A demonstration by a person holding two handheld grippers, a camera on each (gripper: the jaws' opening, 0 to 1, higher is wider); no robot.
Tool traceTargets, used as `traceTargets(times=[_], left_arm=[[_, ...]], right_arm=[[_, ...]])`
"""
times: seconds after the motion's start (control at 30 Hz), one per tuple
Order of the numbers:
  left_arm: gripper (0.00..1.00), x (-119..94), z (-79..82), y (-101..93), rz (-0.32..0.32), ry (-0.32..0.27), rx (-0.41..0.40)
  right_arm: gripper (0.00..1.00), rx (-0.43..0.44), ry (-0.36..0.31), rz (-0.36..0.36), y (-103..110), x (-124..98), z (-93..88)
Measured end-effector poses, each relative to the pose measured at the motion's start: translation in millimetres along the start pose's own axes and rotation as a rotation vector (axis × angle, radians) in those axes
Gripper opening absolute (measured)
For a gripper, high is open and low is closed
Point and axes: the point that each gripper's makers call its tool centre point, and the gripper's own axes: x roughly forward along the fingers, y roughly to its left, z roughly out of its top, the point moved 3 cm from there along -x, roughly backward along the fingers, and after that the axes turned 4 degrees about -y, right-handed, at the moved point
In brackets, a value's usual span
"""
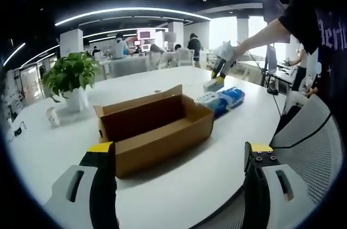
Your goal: Operate the shoe box by opening the lid, removing the specified soft item, and placing it in the target area until the item is outside and the box remains undamaged.
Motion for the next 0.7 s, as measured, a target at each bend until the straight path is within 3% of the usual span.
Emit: traceTargets(times=[0.7], left_arm=[[0.96,0.6,1.6,2.4,0.011,-0.003,-0.011]], right_arm=[[0.15,-0.003,0.112,0.029,0.4,9.3,-32.6]])
